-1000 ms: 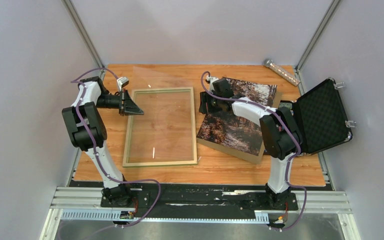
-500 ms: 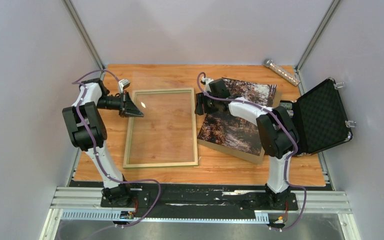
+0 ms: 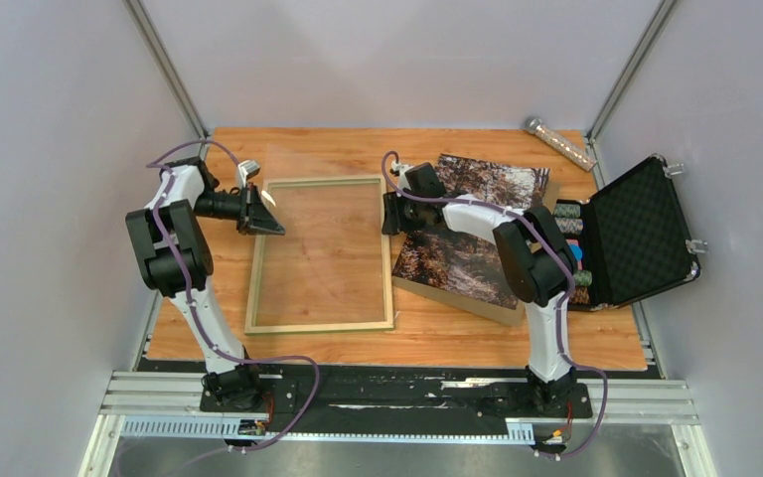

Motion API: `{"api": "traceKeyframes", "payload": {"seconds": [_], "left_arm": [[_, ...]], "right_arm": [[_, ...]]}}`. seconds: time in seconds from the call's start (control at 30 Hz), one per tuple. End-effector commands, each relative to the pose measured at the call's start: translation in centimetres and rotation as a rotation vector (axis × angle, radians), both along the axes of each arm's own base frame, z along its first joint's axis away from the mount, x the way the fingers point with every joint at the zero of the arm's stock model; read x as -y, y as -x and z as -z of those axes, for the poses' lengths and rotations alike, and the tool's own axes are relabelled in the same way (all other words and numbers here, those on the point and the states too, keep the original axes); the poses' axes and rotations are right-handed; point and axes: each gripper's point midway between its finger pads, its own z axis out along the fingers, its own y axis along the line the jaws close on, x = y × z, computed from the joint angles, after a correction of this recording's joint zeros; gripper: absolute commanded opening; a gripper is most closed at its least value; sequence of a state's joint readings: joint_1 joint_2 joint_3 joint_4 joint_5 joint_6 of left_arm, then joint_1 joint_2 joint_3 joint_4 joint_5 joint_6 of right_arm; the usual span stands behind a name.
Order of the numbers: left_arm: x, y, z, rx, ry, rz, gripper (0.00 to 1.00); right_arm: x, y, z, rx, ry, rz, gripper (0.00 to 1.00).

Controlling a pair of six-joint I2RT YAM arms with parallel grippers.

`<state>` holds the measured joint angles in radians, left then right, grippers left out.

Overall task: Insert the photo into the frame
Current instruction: Place the photo frame item in the photo frame.

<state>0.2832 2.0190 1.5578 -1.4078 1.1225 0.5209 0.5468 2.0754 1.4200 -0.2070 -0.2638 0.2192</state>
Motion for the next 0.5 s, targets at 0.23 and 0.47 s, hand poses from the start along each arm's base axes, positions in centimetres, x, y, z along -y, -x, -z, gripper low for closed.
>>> {"api": "traceKeyframes", "payload": {"seconds": [0.23, 0.47], "left_arm": [[-0.4, -1.0, 0.7, 0.006, -0.002, -0.007, 0.00], [-0.5, -1.5, 1.2, 0.006, -0.005, -0.004, 0.00]], "right_arm": [[-1.5, -0.9, -0.7, 0.011, -0.036, -0.013, 0.42], [-1.6, -0.8, -0.7, 0.007, -0.037, -0.016, 0.40]]}}
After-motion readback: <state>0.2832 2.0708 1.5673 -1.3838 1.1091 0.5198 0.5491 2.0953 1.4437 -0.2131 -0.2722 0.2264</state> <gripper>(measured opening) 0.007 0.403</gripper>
